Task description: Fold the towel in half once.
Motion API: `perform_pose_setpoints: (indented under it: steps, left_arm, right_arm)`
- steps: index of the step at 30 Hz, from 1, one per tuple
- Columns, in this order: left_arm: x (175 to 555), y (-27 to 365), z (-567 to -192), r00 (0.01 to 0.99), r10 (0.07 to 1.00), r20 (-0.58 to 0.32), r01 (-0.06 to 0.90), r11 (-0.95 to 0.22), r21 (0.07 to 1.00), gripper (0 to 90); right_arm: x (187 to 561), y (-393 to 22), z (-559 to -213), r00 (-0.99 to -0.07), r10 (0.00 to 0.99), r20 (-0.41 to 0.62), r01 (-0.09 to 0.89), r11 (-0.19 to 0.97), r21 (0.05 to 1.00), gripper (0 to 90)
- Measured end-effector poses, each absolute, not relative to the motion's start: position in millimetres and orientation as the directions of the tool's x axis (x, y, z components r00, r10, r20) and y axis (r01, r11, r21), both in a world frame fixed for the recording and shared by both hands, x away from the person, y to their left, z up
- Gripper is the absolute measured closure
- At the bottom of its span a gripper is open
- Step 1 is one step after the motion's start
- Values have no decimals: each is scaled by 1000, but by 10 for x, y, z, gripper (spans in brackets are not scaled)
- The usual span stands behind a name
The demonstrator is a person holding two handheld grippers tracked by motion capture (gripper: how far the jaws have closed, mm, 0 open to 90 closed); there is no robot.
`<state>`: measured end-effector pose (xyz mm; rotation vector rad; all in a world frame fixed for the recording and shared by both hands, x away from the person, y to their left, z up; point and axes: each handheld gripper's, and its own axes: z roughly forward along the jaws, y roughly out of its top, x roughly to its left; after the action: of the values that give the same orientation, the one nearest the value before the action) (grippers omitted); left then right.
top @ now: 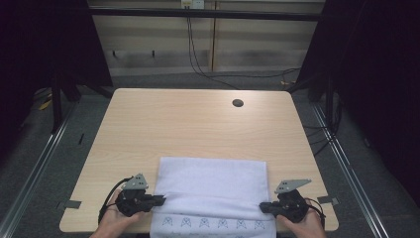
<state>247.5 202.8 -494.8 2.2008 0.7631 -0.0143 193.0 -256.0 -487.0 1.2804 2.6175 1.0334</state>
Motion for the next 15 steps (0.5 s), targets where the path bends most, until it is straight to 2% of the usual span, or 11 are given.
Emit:
perform_pose_setpoints:
  steps: [5, 10, 15]
  left_arm:
    - [2661, 2060, -4983, 789, 544, -285, 565, -459, 686, 872]
    - [3027, 2009, -4992, 765, 600, -235, 563, -445, 696, 874]
    - [3496, 1937, -5012, 727, 653, -212, 577, -413, 705, 875]
  right_arm:
    - [2088, -2567, -4906, -632, 734, 248, 695, 396, 600, 875]
    - [2427, -2550, -4928, -590, 767, 252, 714, 350, 606, 874]
    - [2804, -2514, -4937, -570, 796, 204, 705, 345, 620, 874]
